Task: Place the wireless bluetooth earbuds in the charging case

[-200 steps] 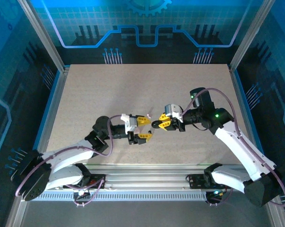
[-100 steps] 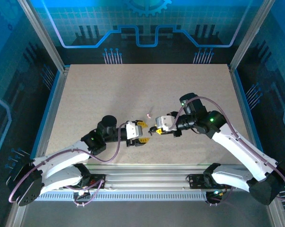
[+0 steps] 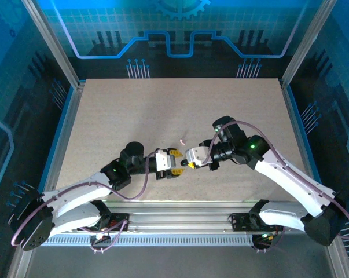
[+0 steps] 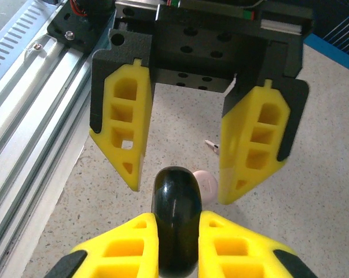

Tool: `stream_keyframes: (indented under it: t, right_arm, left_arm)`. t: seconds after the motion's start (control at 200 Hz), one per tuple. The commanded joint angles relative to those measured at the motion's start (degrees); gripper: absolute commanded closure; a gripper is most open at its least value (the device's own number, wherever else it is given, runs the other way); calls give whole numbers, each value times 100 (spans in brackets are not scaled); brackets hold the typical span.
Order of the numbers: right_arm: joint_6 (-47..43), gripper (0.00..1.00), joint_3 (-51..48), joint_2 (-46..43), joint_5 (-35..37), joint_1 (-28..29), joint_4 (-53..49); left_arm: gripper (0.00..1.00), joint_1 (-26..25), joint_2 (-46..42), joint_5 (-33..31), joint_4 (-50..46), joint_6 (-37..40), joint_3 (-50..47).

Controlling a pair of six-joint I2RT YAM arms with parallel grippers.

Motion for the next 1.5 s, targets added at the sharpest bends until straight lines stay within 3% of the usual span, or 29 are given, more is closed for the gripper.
stream_keyframes:
  t: [0.0, 0.44, 0.815, 1.061, 1.261, 1.496]
  right_arm:
    - [-92, 83, 172, 59, -65, 119, -47]
    - [-26, 84, 214, 95, -164, 145, 253]
    - [5, 84, 277, 173, -235, 145, 288]
    - [35, 83, 260, 200, -226, 145, 253]
    - [427, 56, 153, 36, -121, 72, 502]
    - [530, 54, 53, -47, -166, 7, 600]
  left_arm:
    - [48, -47, -44, 175, 263, -131, -20]
    - [53, -105, 70, 160, 144, -96, 36]
    - [70, -110, 12, 150, 83, -77, 41]
    - [75, -113, -130, 83, 98, -87, 14]
    - [77, -108, -141, 76, 116, -79, 6]
    - [77, -108, -139, 81, 134, -87, 5]
